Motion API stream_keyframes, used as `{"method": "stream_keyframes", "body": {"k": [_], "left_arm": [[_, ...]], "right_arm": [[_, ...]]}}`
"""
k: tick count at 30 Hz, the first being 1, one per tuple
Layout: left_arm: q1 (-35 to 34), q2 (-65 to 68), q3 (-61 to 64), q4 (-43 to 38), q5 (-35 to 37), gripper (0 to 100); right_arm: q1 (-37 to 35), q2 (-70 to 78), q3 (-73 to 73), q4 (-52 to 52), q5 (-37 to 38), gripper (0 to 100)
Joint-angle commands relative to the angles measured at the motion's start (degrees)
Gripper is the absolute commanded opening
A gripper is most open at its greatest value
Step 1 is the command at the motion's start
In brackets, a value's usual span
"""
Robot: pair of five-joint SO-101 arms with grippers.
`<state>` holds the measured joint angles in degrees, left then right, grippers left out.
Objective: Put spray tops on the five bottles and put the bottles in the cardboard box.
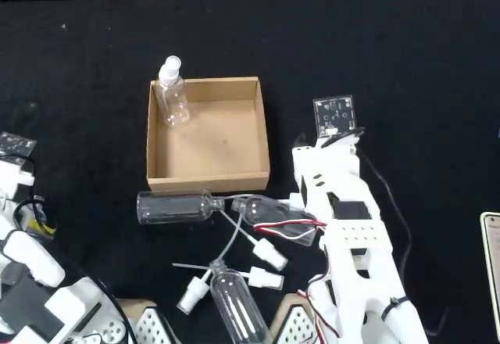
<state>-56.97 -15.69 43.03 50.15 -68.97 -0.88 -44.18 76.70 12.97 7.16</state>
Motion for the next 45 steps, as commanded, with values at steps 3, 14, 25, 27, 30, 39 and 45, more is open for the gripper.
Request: {"method": "stream_keyframes", "body": {"k": [3, 14, 25, 27, 30, 39, 45], "left_arm": [[1.8, 0.0, -0.13, 0.62, 0.7, 35], [1.63, 2.37, 0.4, -0.88, 0.62, 35], [-0.75, 8.7, -3.21, -3.52, 0.26, 35], [-1.01, 8.7, -3.82, -3.43, 0.26, 35], [-0.84, 8.7, -3.38, -3.43, 0.26, 33], [-0.57, 8.7, -8.13, 6.68, -1.76, 15], [-0.75, 8.97, -13.85, 13.27, -1.67, 9]], "right_arm": [[-0.53, -2.07, -0.31, -1.05, -0.09, 18.7], [-0.53, -2.07, -0.31, -1.05, -0.09, 18.7], [-0.53, -2.07, -0.31, -1.05, -0.09, 18.7], [-0.53, -2.07, -0.31, -1.05, -0.09, 18.7], [-0.53, -2.07, -0.31, -1.05, -0.09, 18.7], [-0.53, -2.07, -0.31, -1.14, -0.09, 18.7], [-0.53, -2.07, -0.31, -1.23, -0.09, 18.7]]}}
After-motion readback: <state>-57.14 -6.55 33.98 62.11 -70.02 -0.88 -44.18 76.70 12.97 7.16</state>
